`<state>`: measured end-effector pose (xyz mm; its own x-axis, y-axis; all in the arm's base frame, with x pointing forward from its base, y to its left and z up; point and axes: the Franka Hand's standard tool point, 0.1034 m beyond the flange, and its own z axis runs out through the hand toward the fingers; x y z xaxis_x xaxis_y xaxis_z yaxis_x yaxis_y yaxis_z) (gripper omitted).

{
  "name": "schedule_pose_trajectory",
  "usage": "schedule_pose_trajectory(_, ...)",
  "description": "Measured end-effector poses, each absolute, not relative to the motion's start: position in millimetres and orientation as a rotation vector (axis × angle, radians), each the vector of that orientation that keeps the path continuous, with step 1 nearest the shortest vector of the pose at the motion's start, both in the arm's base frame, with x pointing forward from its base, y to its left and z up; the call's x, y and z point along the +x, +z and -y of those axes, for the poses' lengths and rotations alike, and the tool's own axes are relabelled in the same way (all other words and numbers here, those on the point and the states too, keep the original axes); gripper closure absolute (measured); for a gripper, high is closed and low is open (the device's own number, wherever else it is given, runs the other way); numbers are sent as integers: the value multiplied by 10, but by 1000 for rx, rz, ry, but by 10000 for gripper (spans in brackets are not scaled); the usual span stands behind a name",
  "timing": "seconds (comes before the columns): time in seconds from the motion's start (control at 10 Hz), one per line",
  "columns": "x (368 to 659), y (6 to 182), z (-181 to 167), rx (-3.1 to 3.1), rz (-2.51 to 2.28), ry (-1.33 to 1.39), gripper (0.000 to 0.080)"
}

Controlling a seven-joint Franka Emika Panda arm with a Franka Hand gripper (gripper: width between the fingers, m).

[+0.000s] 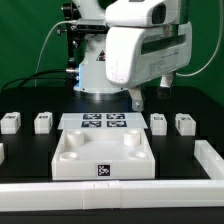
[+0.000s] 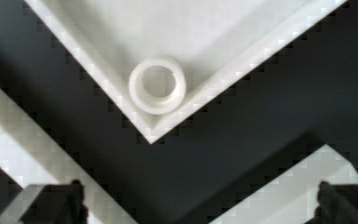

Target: Assemble one leg

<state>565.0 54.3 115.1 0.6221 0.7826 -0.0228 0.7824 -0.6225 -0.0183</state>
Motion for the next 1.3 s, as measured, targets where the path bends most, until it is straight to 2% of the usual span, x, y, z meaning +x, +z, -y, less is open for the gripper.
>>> schedule_pose_trajectory(0.3, 5636, 1140, -535, -2816, 1377, 44, 150)
schedule_pose_trajectory(0.6, 5370, 992, -342, -2692, 1574, 93, 150)
schedule_pose_trajectory(0.9, 5266, 916, -216, -2602, 1684, 121, 150)
schedule_pose_trajectory(1.3, 5264, 906, -220, -2600, 1684, 122, 150)
